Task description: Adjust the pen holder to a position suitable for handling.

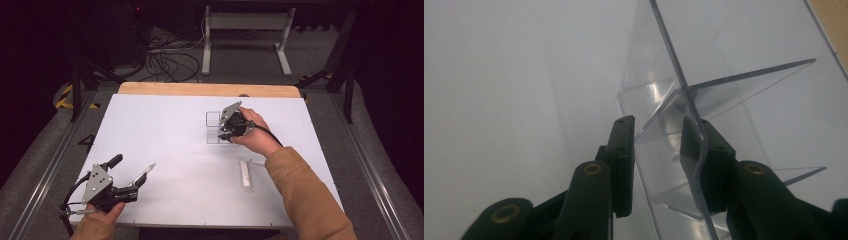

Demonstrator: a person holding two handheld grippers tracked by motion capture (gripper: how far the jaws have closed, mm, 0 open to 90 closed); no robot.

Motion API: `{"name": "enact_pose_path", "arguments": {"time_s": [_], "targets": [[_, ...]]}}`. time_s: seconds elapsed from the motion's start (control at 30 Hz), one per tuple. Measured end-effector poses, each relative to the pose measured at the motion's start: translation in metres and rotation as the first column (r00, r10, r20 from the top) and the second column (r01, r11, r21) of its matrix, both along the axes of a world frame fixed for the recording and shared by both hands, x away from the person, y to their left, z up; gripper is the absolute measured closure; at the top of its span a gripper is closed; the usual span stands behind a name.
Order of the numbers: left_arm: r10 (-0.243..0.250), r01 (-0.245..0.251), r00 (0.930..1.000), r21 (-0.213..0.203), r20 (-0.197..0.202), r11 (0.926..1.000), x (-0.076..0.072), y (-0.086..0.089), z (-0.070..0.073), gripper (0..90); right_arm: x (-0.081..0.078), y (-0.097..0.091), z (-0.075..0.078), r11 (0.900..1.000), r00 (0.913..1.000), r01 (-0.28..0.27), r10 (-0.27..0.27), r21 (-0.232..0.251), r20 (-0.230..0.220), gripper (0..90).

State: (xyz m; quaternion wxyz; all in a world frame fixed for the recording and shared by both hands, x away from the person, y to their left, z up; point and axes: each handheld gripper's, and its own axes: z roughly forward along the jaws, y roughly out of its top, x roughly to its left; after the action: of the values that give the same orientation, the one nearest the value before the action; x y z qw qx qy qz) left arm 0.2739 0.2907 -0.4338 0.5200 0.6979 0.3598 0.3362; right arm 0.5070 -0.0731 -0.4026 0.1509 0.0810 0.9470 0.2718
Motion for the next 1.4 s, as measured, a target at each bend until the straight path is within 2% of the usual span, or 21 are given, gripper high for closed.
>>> {"name": "enact_pose_path", "arguments": {"time_s": [0.2, 0.63, 0.9, 1.03, 1.13, 1.17, 1.4], "targets": [[0.001, -0.001, 1.0, -0.002, 0.001, 1.0, 0.0, 0.0, 0.0, 7.7, 0.002, 0.004, -0.003, 0.9992, 1.0, -0.003, 0.002, -0.039, -0.01, 70.2], [0.0, 0.0, 1.0, -0.003, 0.001, 1.0, 0.0, 0.0, 0.0, 7.7, 0.003, 0.006, -0.001, 0.9965, 0.9995, -0.031, 0.032, -0.077, 0.008, 74.7], [0.0, 0.0, 1.0, -0.008, -0.002, 1.0, 0.001, 0.001, 0.0, 7.8, -0.001, 0.01, 0.004, 0.996, 0.9984, -0.057, 0.056, -0.07, -0.005, 83.1], [0.001, -0.001, 1.0, -0.011, -0.004, 0.9999, 0.0, 0.001, 0.0, 7.8, -0.008, 0.015, 0.014, 0.9963, 0.9967, -0.081, 0.081, -0.03, 0.0, 85.7], [0.001, -0.001, 1.0, -0.01, -0.003, 1.0, 0.0, 0.001, 0.0, 7.8, -0.014, 0.017, 0.02, 0.9949, 0.9952, -0.098, 0.098, -0.025, 0.001, 86.8], [0.001, -0.001, 1.0, -0.01, -0.002, 1.0, 0.0, 0.001, 0.0, 7.8, -0.02, 0.019, 0.026, 0.9933, 0.9935, -0.114, 0.114, -0.018, 0.001, 87.0], [0.002, -0.002, 1.0, -0.006, -0.001, 1.0, 0.0, 0.0, 0.0, 7.8, -0.047, 0.029, 0.034, 0.9814, 0.9803, -0.192, 0.191, -0.007, -0.049, 87.0]]}}
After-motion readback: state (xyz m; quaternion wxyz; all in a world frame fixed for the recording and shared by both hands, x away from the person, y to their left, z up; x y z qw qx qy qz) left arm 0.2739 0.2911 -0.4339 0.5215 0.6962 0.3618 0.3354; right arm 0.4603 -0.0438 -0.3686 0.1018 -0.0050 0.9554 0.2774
